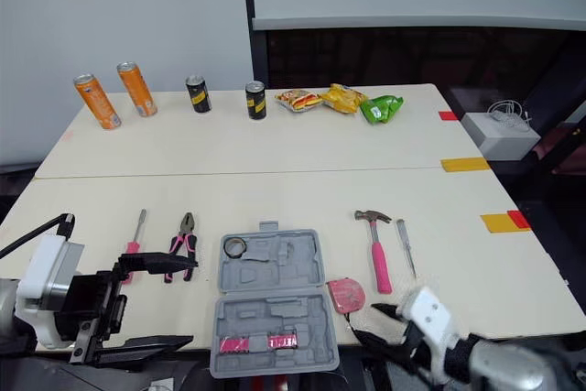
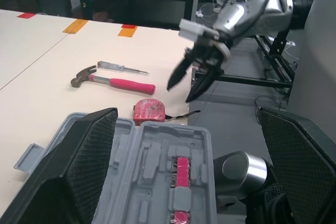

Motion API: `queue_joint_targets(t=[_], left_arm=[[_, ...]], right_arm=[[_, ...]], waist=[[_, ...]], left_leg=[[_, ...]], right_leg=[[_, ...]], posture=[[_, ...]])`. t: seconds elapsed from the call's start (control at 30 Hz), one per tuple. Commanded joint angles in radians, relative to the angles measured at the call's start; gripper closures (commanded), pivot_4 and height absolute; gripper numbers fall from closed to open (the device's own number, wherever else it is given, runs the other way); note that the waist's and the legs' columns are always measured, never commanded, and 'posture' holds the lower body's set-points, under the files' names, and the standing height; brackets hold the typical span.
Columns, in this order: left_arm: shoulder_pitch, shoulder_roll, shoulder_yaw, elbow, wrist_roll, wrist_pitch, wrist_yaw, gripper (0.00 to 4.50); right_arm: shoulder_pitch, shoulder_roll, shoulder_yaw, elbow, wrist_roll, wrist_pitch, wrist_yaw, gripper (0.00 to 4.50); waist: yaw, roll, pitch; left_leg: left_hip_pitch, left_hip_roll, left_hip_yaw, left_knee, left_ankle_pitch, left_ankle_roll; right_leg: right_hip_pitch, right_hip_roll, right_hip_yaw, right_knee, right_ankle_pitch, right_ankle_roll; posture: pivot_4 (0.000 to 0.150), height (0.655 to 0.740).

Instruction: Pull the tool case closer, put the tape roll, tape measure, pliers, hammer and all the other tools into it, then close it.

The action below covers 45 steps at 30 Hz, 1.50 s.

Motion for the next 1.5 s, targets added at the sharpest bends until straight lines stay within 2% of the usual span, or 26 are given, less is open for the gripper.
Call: queue_joint_targets(t=[0.03, 0.23, 0.47, 0.7, 1.1, 1.2, 1.33, 1.5], left_arm=[[-0.009, -0.001, 0.002, -0.003, -0.017, 0.002, 0.012, 0.00], [0.005, -0.013, -0.009, 0.022, 0.015, -0.015, -0.006, 0.00], [0.019, -0.028, -0.008, 0.065, 0.060, -0.046, -0.043, 0.00], [0.048, -0.049, -0.014, 0.093, 0.108, -0.085, -0.087, 0.00], [0.096, -0.074, -0.008, 0.137, 0.162, -0.138, -0.137, 0.00], [0.053, -0.081, -0.050, 0.198, 0.199, -0.152, -0.145, 0.00], [-0.132, -0.101, -0.167, 0.374, 0.272, -0.156, -0.161, 0.00], [-0.140, -0.113, -0.181, 0.410, 0.298, -0.183, -0.183, 0.00]], right_arm=[[-0.086, -0.060, -0.004, 0.016, 0.030, -0.010, 0.085, 0.03], [-0.362, -0.176, 0.221, 0.182, -0.099, -0.080, 0.246, 0.03], [-0.593, -0.138, 0.411, 0.389, -0.245, -0.184, 0.297, 0.03], [-0.668, -0.110, 0.502, 0.460, -0.320, -0.246, 0.330, 0.03], [-0.776, -0.040, 0.570, 0.539, -0.403, -0.295, 0.334, 0.03], [-0.809, -0.021, 0.590, 0.558, -0.422, -0.305, 0.338, 0.03], [-0.834, -0.017, 0.613, 0.566, -0.438, -0.312, 0.366, 0.03], [-0.837, -0.030, 0.608, 0.533, -0.417, -0.291, 0.406, 0.03]], waist=[[0.001, 0.000, 0.000], [0.001, 0.000, -0.001], [0.000, 0.000, -0.001], [0.001, 0.000, -0.001], [0.000, 0.001, -0.001], [-0.001, 0.001, -0.001], [0.009, 0.002, -0.001], [-0.004, 0.001, -0.001]], left_leg=[[0.000, 0.001, -0.001, 0.002, 0.000, 0.000], [-0.002, 0.001, -0.001, 0.006, 0.000, 0.001], [-0.005, 0.002, -0.001, 0.008, -0.001, 0.004], [-0.005, 0.003, 0.000, 0.009, -0.002, 0.004], [-0.004, 0.003, 0.001, 0.012, -0.002, 0.004], [-0.004, 0.003, 0.001, 0.012, -0.002, 0.004], [-0.001, 0.004, 0.002, 0.014, -0.002, 0.004], [-0.005, 0.004, 0.005, 0.017, -0.002, 0.005]], right_leg=[[0.000, 0.000, 0.000, 0.001, 0.000, 0.000], [0.001, 0.000, -0.001, 0.002, 0.004, -0.007], [-0.001, 0.000, -0.002, 0.002, 0.006, -0.010], [-0.002, 0.000, -0.002, 0.002, 0.006, -0.010], [-0.002, 0.001, -0.001, 0.005, 0.007, -0.011], [-0.002, 0.001, 0.000, 0.006, 0.007, -0.011], [-0.003, 0.001, 0.000, 0.010, 0.007, -0.011], [-0.005, 0.001, 0.003, 0.011, 0.007, -0.012]], posture=[[0.150, 0.7400], [0.150, 0.7400], [0.150, 0.7400], [0.150, 0.7400], [0.150, 0.7400], [0.150, 0.7400], [0.150, 0.7400], [0.150, 0.7400]])
